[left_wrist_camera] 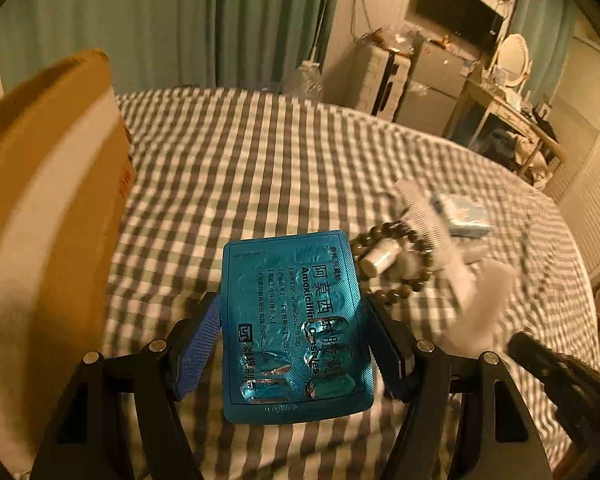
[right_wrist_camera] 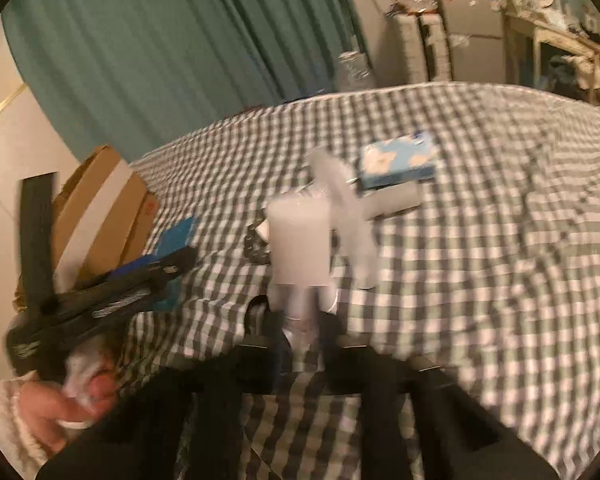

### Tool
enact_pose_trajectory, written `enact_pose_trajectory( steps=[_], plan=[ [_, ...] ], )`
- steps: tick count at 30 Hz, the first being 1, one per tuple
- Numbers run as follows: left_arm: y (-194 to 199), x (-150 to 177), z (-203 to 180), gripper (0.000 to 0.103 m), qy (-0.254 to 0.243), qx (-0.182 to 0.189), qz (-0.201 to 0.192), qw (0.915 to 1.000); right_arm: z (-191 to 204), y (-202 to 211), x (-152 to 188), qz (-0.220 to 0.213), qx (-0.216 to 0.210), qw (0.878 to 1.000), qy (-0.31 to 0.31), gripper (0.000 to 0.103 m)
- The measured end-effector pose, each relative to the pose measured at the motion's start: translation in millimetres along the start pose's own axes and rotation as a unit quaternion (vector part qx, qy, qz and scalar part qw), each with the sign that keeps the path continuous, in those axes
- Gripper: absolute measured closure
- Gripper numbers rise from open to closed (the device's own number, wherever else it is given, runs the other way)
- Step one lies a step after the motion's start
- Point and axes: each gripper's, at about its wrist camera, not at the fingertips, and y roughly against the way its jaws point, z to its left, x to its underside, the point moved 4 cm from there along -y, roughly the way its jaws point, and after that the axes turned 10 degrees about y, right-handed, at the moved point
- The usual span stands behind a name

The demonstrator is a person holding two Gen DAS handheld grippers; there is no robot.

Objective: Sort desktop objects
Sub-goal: 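Lift the blister pack and white bottle and carry both over the cardboard box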

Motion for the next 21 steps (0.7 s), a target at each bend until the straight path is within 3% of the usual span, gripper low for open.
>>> enact_pose_trajectory(
  steps=[4,6,7,8,12,14,19,21],
  plan=[
    [29,6,15,0.031,0.015,0.022,0.006,0.9996,-1,3,22,0.017,0.002,0.999,-0.032,0.102],
    [36,6,23,0.031,0.026,0.03,0.006,0.9992,-5,6,29,0.016,0.014,0.998,-0.062,0.088],
    [40,4,28,0.031,0.036,0.038,0.004,0.9986,-6,9,29,0.006,0.013,0.997,-0.076,0.069],
    [42,3,30,0.03,0.044,0.041,0.001,0.9982,-5,12,27,-0.002,0.014,0.997,-0.079,0.066],
    [37,-4,30,0.03,0.065,0.045,0.005,0.9969,11,18,11,-0.015,0.049,0.999,-0.016,0.062],
    [33,-4,26,0.03,0.059,0.043,0.007,0.9973,16,11,6,-0.015,0.048,0.999,0.001,0.056],
    [23,6,24,0.03,0.039,0.036,0.027,0.9982,18,-35,-2,0.009,0.016,1.0,0.0,0.054],
    [18,9,25,0.03,0.037,0.031,0.033,0.9983,13,-52,-4,0.018,0.023,1.0,-0.001,0.052]
  ],
)
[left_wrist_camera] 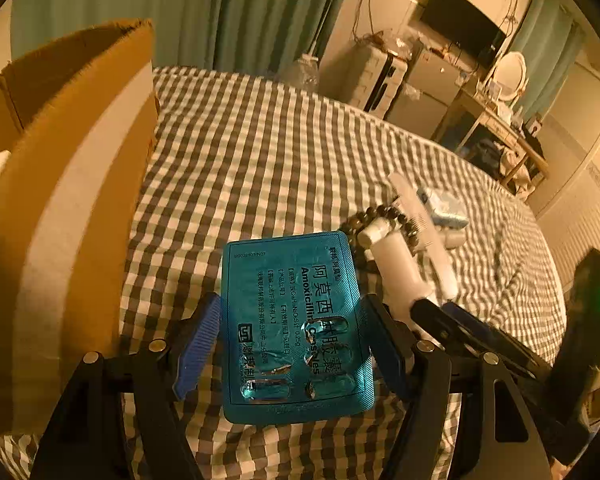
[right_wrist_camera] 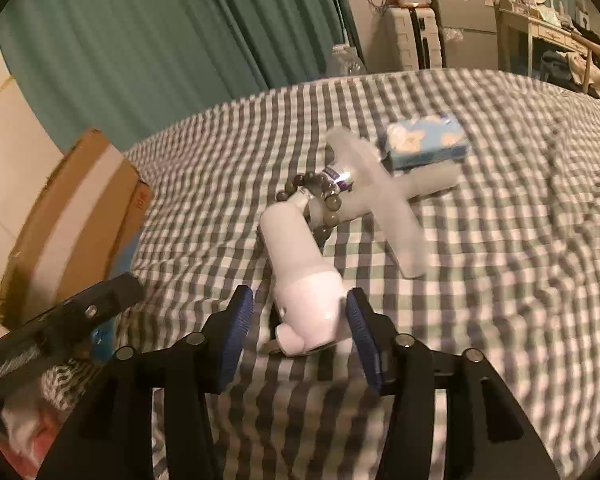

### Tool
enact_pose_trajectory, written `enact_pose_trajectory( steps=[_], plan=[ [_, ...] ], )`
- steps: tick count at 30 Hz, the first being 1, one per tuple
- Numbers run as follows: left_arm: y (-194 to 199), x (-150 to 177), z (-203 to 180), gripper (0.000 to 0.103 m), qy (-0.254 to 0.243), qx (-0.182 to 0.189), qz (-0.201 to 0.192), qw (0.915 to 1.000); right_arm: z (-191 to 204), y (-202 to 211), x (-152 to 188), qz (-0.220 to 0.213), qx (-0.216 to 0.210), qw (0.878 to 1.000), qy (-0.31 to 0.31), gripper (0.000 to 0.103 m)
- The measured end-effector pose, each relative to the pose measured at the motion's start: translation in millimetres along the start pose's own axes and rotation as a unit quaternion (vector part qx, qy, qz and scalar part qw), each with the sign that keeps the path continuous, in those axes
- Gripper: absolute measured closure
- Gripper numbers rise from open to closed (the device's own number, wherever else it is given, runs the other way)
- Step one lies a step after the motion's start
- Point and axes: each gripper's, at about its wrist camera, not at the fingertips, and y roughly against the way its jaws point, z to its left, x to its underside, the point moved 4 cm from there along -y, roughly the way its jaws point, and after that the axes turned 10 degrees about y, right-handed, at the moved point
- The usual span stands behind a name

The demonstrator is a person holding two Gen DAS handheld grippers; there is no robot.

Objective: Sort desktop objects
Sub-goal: 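Lift the blister pack and white bottle and carry both over the cardboard box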

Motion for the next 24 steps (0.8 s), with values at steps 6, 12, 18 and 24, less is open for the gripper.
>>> enact_pose_trajectory(
  steps=[6,12,18,24],
  plan=[
    [-17,6,4,0.03,0.001,-0.012,0.018,0.9998,-23,-17,5,0.0,-0.044,0.997,-0.064,0.054],
    [-13,3,3,0.03,-0.01,-0.01,0.007,0.9999,-25,14,12,-0.015,-0.05,0.996,-0.078,0.054],
    [36,-14,-16,0.03,-0.049,0.026,-0.024,0.9981,-7,83,-3,-0.059,-0.047,0.995,-0.068,0.054],
    [122,-47,-13,0.03,-0.093,0.024,-0.077,0.9924,45,142,-13,-0.098,-0.046,0.993,-0.036,0.054]
  ],
)
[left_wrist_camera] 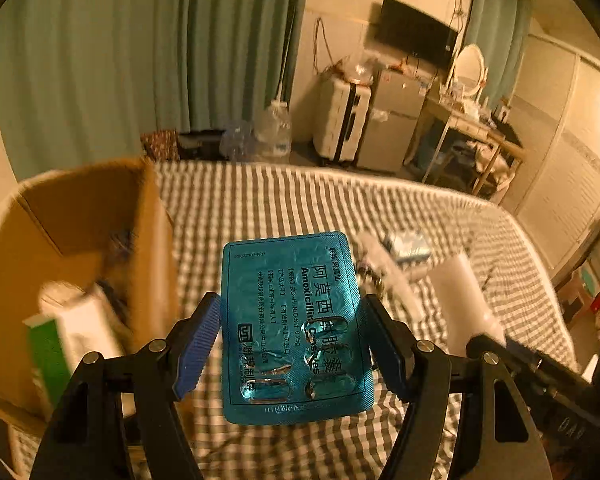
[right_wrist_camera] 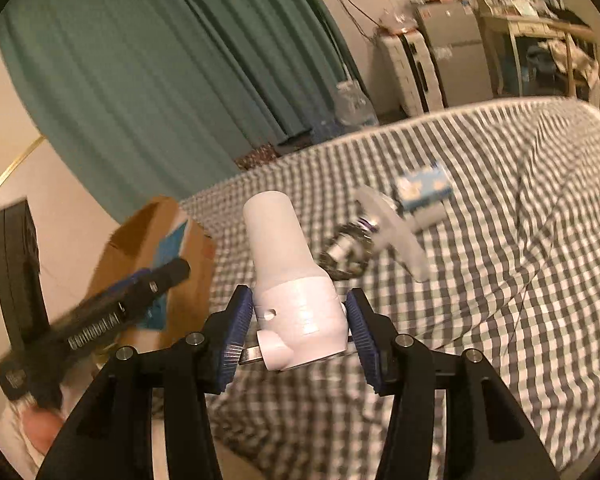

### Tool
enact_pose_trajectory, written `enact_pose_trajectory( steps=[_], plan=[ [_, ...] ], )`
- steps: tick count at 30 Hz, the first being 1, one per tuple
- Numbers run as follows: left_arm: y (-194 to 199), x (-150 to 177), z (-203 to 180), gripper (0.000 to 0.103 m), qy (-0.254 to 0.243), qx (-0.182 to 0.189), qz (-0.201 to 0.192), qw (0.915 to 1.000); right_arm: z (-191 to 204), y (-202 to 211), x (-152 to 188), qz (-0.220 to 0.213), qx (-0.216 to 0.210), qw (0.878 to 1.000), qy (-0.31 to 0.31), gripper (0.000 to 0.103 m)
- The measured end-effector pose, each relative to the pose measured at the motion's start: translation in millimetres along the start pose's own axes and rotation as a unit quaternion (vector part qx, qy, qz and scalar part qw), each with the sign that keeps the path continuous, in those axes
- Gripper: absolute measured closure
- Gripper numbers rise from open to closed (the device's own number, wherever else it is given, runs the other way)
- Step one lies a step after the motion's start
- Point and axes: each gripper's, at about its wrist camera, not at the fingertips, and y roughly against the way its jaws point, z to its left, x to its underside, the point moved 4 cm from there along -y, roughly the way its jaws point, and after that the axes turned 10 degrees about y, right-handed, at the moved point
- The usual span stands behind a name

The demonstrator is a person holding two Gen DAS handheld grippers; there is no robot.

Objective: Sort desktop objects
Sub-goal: 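Lift the blister pack and white bottle and carry both over the cardboard box, then open both grippers over the cardboard box, dropping the blister pack and bottle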

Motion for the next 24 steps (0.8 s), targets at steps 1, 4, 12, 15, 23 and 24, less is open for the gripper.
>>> enact_pose_trajectory(
  steps=[1,4,12,15,23,24],
  plan=[
    [11,-7,4,0.03,-0.006,0.0,-0.008,1.0,9,6,-3,-0.004,-0.002,1.0,0.01,0.054],
    [41,-27,25,0.03,-0.05,-0.021,-0.036,0.9979,46,10,-21,-0.015,-0.008,0.999,0.037,0.054],
    [76,-55,133,0.03,-0.022,-0.074,-0.06,0.9952,161,-15,-33,0.001,-0.054,0.994,0.095,0.054],
    [66,-58,174,0.03,0.01,-0.092,-0.06,0.9939,201,-52,-36,0.026,-0.078,0.991,0.107,0.054],
    [25,-52,228,0.021,0.033,-0.089,-0.012,0.9954,250,-130,-56,0.043,-0.033,0.99,0.129,0.048],
    [21,-52,231,0.012,0.037,-0.077,-0.001,0.9964,251,-135,-59,0.044,-0.037,0.991,0.121,0.04]
  ],
)
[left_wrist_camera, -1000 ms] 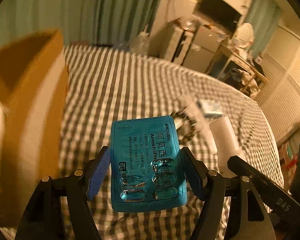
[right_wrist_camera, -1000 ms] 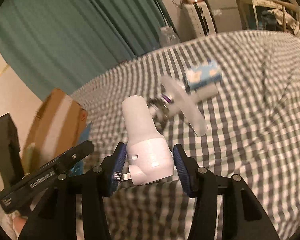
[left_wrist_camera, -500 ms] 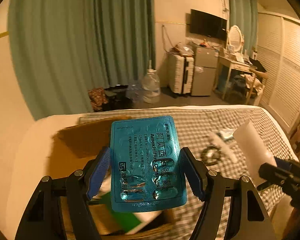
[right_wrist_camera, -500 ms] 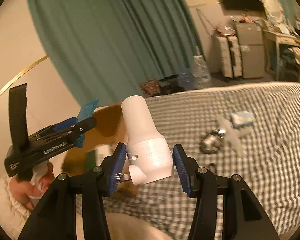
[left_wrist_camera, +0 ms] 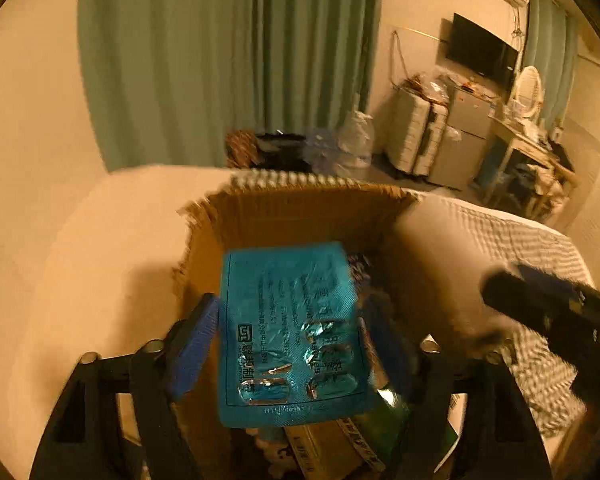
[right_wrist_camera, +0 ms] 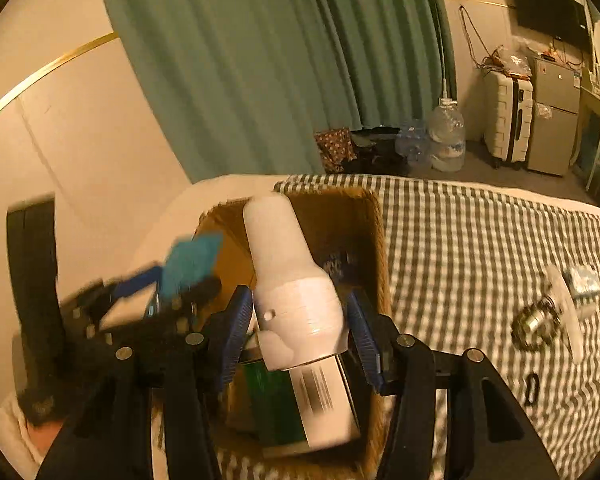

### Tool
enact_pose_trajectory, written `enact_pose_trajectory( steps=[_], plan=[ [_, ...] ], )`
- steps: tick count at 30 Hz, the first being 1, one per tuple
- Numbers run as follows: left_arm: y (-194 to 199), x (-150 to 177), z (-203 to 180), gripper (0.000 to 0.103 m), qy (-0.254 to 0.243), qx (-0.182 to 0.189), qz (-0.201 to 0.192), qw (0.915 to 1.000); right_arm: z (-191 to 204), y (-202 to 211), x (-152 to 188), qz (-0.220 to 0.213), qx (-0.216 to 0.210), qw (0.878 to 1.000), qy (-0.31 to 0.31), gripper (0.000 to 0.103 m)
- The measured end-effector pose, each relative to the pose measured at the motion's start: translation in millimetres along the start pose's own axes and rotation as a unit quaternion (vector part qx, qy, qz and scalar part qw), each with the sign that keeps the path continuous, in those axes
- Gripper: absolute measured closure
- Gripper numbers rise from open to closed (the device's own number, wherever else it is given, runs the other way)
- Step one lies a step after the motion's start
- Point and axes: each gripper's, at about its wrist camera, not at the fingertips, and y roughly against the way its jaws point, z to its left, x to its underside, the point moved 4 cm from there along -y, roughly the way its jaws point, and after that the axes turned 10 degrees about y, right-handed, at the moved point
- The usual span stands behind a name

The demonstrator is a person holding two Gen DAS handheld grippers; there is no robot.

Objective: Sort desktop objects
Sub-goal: 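Open both grippers over the cardboard box, dropping the blister pack and bottle, then move both grippers back to the items on the bed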

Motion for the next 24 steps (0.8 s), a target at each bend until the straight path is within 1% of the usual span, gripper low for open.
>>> enact_pose_trajectory(
  steps=[1,2,4,6,8,10,12,14,15,16,18,21,23,24],
  plan=[
    [-5,-1,5,0.0,0.004,0.01,0.013,0.9999,-1,-1,-4,-0.007,-0.001,1.0,-0.007,0.023],
    [-7,-1,8,0.0,0.009,0.01,0.015,0.9998,-4,-1,-8,-0.017,0.006,1.0,-0.009,0.02],
    [-8,0,14,0.0,0.023,-0.006,0.011,0.9997,-8,7,-13,-0.033,0.031,0.999,-0.004,0.019],
    [-7,0,15,0.0,0.031,-0.014,0.015,0.9993,-10,17,-13,-0.039,0.046,0.998,0.001,0.019],
    [2,0,12,0.0,0.038,-0.016,0.001,0.9991,-18,31,-12,-0.055,0.063,0.997,0.003,0.019],
    [17,-2,2,0.0,0.03,-0.027,-0.023,0.9989,-27,52,-9,-0.079,0.079,0.994,0.003,0.018],
    [32,-3,-14,0.0,0.017,-0.042,-0.038,0.9982,-36,78,-2,-0.096,0.101,0.99,0.001,0.016],
    [51,-5,-35,0.0,-0.006,-0.028,-0.048,0.9984,-49,94,-2,-0.101,0.11,0.989,0.004,0.015],
    [59,-6,-44,0.0,-0.015,-0.027,-0.054,0.9981,-55,103,0,-0.101,0.115,0.988,0.011,0.015],
    [69,-5,-54,0.0,-0.025,-0.032,-0.061,0.9973,-61,114,3,-0.101,0.121,0.987,0.021,0.015],
    [91,-4,-81,0.0,-0.047,-0.045,-0.079,0.9947,-71,135,7,-0.116,0.139,0.983,0.039,0.015],
    [113,0,-119,0.0,-0.082,-0.054,-0.096,0.9906,-89,169,20,-0.145,0.178,0.971,0.064,0.009],
    [126,10,-152,0.0,-0.115,-0.051,-0.112,0.9858,-101,182,31,-0.143,0.193,0.967,0.082,0.002],
    [130,13,-162,0.0,-0.123,-0.047,-0.117,0.9843,-110,189,39,-0.139,0.209,0.964,0.091,0.001]
  ],
)
